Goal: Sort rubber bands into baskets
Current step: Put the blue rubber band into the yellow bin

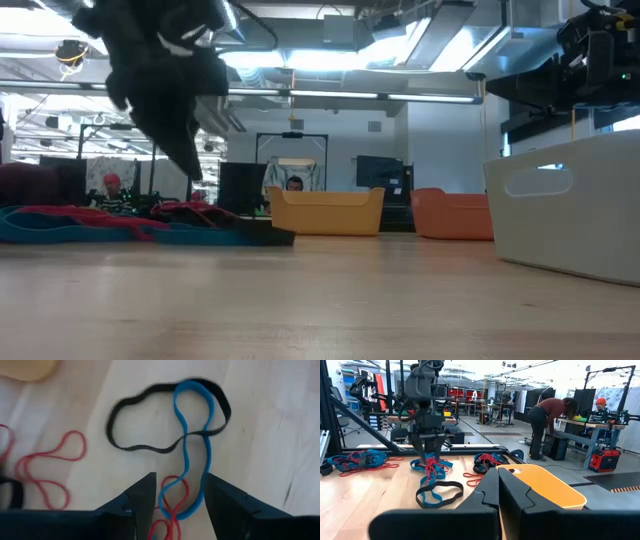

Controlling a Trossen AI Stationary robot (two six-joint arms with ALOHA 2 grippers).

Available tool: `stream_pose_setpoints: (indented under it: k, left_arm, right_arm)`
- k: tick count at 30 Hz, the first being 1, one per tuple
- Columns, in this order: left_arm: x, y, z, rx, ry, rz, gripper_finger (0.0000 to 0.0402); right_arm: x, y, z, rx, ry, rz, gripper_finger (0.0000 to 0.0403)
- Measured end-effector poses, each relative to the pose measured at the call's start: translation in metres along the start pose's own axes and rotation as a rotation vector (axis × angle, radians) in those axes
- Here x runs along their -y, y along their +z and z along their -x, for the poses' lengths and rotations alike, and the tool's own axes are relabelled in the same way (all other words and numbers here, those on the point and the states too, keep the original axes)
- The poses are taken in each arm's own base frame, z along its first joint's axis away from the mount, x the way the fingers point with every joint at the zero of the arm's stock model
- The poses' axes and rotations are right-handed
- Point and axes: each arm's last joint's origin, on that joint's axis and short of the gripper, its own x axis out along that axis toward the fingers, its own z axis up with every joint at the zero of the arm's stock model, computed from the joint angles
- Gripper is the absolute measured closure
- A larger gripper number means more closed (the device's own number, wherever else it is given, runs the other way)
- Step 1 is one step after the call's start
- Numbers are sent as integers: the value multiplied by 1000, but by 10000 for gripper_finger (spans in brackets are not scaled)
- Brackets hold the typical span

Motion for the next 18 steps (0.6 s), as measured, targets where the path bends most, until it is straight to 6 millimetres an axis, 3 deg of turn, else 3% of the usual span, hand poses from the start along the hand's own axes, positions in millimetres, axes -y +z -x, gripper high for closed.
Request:
stream_pose_setpoints:
  k: [11, 18]
  left_arm:
    - [19, -12, -39, -28, -85, -91, 258]
    - [20, -18, -58, -98, -65, -113, 259]
  right_arm:
    - [0, 0, 0, 0, 0, 0, 397]
    - [0, 0, 0, 0, 0, 0, 397]
